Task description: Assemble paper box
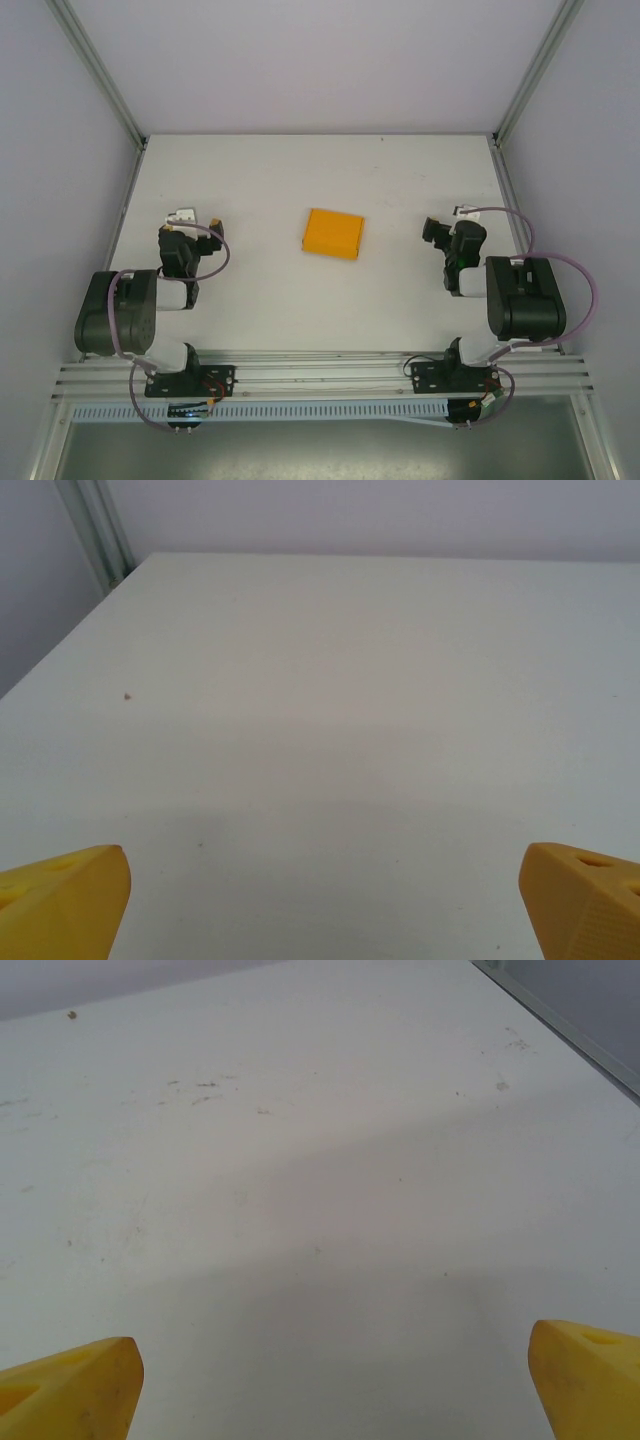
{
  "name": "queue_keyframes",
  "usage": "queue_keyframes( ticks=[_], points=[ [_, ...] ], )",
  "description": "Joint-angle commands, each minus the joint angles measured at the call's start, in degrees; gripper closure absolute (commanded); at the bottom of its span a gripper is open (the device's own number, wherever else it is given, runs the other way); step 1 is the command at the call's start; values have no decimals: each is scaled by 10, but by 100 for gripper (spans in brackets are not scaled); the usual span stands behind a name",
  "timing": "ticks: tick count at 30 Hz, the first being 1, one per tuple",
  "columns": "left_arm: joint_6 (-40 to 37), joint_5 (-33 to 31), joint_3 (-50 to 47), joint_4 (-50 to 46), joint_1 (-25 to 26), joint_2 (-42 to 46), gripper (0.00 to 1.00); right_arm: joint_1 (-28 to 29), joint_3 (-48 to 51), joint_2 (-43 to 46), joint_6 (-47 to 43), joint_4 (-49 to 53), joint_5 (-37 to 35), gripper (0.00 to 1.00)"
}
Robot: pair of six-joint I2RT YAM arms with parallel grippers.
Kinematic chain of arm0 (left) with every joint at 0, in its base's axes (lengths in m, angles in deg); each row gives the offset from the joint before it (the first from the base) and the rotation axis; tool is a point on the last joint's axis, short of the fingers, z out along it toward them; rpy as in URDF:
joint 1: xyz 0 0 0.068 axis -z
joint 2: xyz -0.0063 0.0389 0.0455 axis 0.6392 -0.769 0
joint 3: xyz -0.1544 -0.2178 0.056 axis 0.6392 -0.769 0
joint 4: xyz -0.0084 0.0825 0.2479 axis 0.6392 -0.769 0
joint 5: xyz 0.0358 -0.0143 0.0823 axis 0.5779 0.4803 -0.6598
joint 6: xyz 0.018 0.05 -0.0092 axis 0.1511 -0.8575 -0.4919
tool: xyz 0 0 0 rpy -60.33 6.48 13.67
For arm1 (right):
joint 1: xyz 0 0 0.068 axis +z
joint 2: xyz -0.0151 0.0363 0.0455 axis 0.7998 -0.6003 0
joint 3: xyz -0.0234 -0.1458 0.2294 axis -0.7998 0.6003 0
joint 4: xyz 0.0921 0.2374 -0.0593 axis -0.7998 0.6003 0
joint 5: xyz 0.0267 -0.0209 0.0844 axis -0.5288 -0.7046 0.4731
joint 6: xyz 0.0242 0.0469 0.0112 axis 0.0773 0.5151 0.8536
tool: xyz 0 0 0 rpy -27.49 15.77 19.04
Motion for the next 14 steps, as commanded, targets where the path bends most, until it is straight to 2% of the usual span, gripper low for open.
queue_keyframes(
  ticks=[1,14],
  points=[
    [-10,27,1,48,-4,-3,1,0,-7,2,6,-31,6,1],
    [-12,27,2,37,-4,2,1,1,-8,1,7,-29,6,1]
  ],
)
